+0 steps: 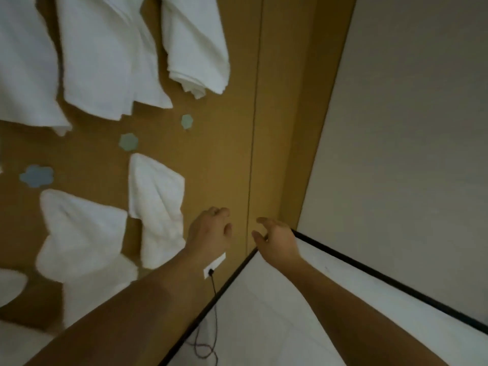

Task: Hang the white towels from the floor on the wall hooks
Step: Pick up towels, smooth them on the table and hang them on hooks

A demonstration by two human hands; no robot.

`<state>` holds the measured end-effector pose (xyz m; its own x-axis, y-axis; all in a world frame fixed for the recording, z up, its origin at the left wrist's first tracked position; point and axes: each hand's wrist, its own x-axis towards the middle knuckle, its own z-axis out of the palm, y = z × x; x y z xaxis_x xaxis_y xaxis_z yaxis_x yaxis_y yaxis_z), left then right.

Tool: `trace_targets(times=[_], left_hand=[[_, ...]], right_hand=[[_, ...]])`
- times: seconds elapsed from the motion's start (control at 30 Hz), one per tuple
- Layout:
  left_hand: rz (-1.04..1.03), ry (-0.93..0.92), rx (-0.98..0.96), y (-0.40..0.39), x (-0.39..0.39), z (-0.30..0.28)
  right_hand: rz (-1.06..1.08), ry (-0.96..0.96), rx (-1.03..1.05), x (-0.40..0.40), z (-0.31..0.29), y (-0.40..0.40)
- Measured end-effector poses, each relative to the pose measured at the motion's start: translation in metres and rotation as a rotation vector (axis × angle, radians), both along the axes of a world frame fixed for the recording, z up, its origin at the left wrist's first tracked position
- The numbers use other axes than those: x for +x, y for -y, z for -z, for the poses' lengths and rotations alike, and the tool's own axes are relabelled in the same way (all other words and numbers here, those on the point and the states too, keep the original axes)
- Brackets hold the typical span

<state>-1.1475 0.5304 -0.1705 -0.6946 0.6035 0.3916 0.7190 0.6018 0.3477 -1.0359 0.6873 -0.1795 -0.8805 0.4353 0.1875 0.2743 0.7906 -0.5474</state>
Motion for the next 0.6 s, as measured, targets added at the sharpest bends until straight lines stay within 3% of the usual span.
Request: trace_targets(times=[0.23, 0.6], left_hand=[[0.446, 0.021, -0.088, -0.170, 0.171, -0.003], [1.035, 0.015, -0.339, -0.360, 0.591, 0.033]], right_hand=[[0.415, 0.062, 0.076, 0.225, 0.004, -0.112], [1.100, 0.199, -0.090, 0.671, 0.050, -0.182]])
